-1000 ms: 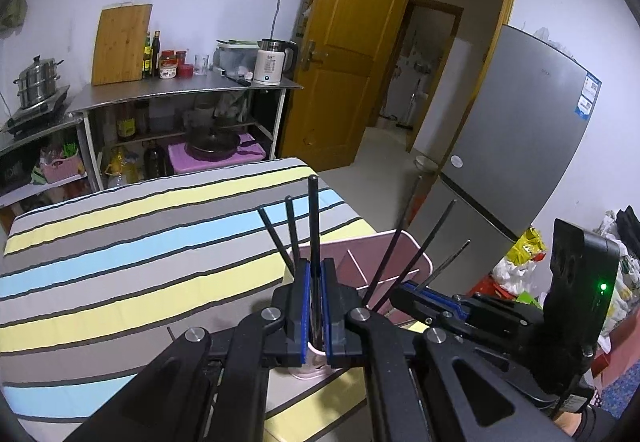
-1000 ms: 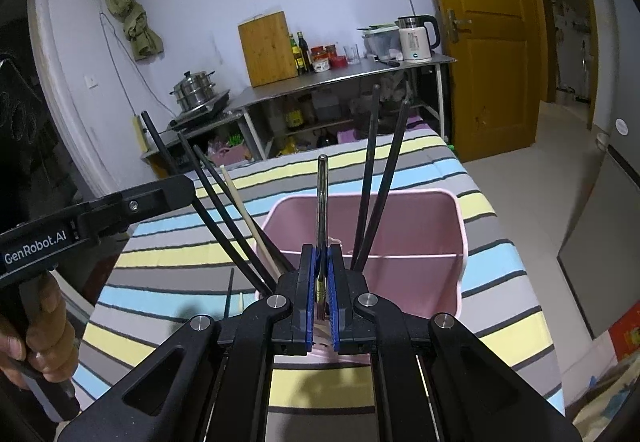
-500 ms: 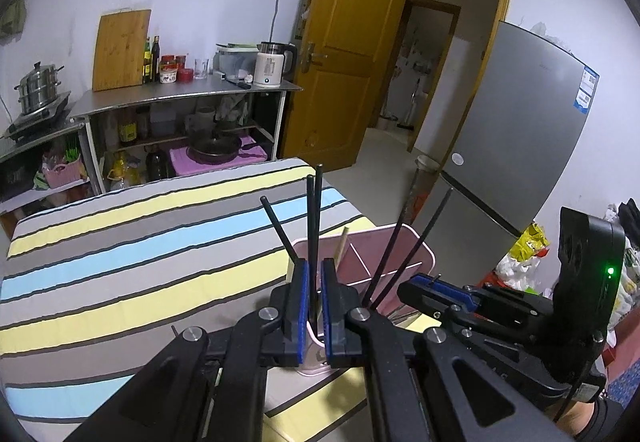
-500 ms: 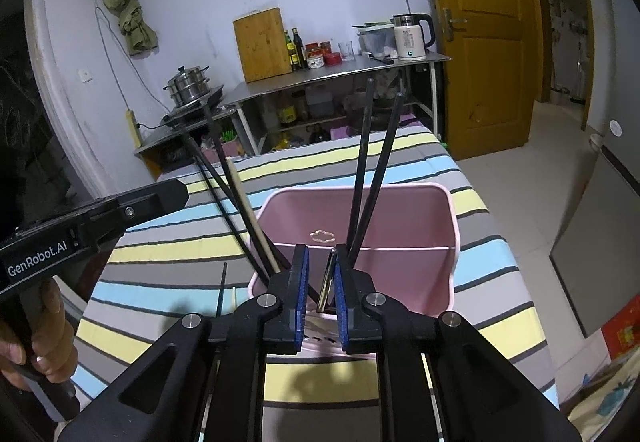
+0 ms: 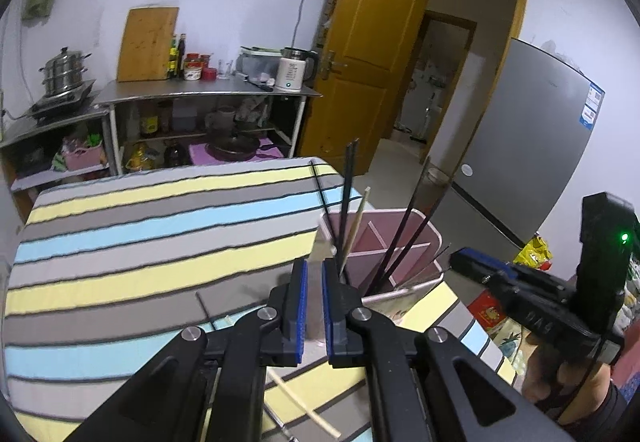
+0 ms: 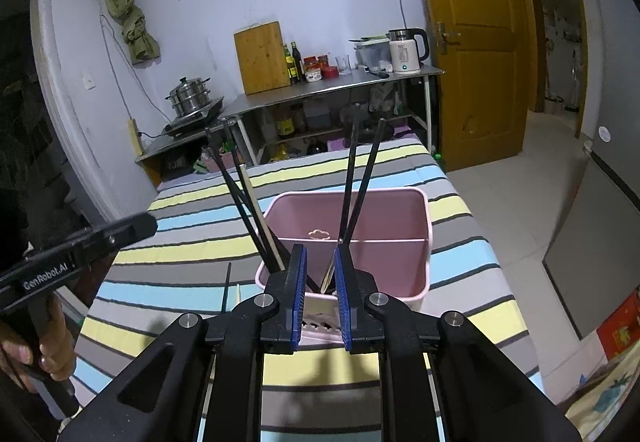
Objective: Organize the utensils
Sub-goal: 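Open both grippers to release the items into the basket and withdraw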
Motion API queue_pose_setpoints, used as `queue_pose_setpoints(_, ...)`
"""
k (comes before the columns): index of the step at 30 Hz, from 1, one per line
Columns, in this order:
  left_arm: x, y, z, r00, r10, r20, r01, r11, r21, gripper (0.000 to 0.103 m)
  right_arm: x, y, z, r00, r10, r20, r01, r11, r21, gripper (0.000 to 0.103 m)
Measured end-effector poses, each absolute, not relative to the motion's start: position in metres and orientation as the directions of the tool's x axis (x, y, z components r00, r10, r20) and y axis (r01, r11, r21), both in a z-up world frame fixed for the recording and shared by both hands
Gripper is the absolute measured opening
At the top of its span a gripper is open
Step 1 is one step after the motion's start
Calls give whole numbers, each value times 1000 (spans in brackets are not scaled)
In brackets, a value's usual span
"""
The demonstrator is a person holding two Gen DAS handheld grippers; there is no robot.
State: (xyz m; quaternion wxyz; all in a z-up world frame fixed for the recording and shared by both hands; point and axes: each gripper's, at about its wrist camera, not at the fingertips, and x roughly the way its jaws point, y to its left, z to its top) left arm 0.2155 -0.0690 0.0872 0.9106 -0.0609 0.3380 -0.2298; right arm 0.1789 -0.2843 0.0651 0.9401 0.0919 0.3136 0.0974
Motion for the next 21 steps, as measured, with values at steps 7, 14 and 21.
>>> queue_pose_setpoints(7, 195, -47, 68, 659, -440, -610, 332, 898, -289, 6, 163, -286, 70, 795, 240, -557, -131, 964, 229, 15)
queue_pose_setpoints(14, 176, -36, 47, 639, -430, -637, 304, 903, -304, 6, 145, -285, 62, 787, 263, -558, -147, 958, 245, 15)
queue_pose_setpoints(21, 163, -27, 29, 623, -424, -657, 276, 906, -322, 6, 141, -281, 47, 759, 292, -583, -164, 951, 262, 15)
